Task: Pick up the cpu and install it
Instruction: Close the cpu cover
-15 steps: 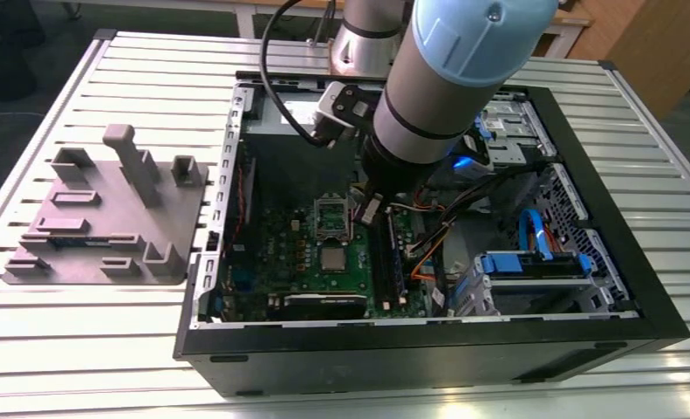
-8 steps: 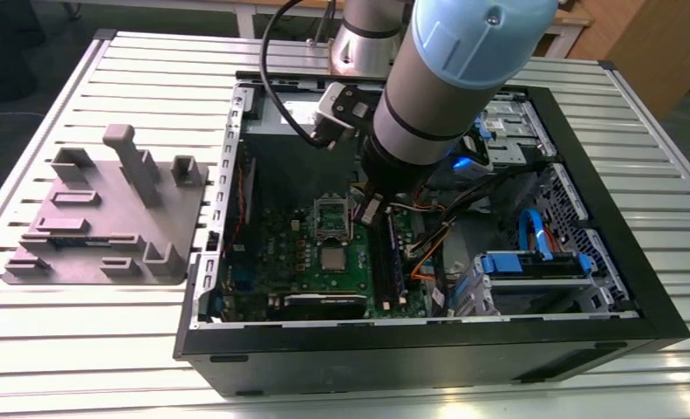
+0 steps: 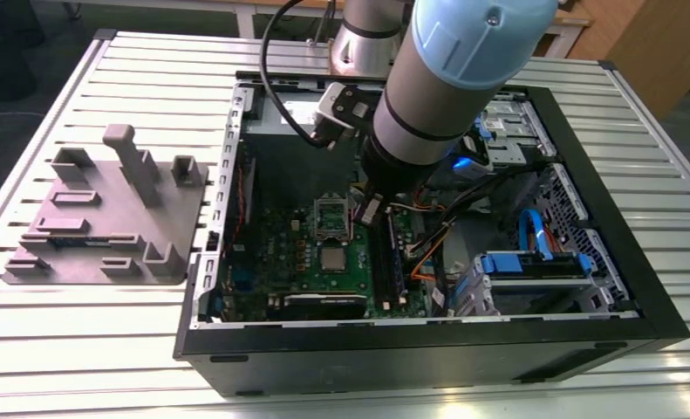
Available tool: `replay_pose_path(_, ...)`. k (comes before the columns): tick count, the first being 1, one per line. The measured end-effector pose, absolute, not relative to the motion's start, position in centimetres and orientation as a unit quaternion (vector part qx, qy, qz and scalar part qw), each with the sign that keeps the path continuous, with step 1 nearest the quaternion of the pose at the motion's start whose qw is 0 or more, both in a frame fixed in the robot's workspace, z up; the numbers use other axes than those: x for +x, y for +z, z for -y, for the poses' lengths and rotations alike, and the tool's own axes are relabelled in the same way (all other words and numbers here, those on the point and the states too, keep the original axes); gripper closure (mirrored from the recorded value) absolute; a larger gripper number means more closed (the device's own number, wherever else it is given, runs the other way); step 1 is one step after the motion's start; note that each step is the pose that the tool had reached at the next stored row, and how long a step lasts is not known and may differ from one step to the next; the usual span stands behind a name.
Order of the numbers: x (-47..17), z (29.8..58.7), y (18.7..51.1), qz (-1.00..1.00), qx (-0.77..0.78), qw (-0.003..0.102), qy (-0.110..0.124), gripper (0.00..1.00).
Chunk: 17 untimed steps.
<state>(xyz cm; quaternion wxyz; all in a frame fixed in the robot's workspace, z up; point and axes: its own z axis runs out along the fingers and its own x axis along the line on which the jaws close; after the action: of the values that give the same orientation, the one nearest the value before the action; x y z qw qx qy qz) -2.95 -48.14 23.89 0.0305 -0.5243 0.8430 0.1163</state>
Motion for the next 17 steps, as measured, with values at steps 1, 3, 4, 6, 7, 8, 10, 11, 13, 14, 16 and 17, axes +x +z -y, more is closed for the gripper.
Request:
replay_pose_path(1, -3.0, 48.1, 23.8, -0.842, -0.525, 0.032, 0.119, 0.89)
replay_pose_path(3, -3.0, 48.1, 23.7, -0.841, -0.525, 0.038, 0.128, 0.89)
replay_pose_path(4, -3.0, 48.1, 23.6, -0.840, -0.525, 0.039, 0.130, 0.89)
replay_pose_path(6, -3.0, 48.1, 23.3, -0.840, -0.524, 0.041, 0.133, 0.89)
replay_pose_path(7, -3.0, 48.1, 23.1, -0.840, -0.524, 0.042, 0.135, 0.89)
replay_pose_path(8, -3.0, 48.1, 23.0, -0.839, -0.524, 0.043, 0.136, 0.89)
replay_pose_path(10, -3.0, 48.1, 22.8, -0.839, -0.524, 0.045, 0.140, 0.89)
replay_pose_path(11, -3.0, 48.1, 22.8, -0.839, -0.524, 0.045, 0.140, 0.89)
replay_pose_path(13, -3.0, 48.1, 22.8, -0.839, -0.524, 0.045, 0.140, 0.89)
replay_pose_path(14, -3.0, 48.1, 22.8, -0.839, -0.524, 0.045, 0.140, 0.89)
replay_pose_path(16, -3.0, 48.1, 22.8, -0.839, -0.524, 0.045, 0.140, 0.89)
replay_pose_path(17, -3.0, 48.1, 22.8, -0.839, -0.524, 0.045, 0.140, 0.89)
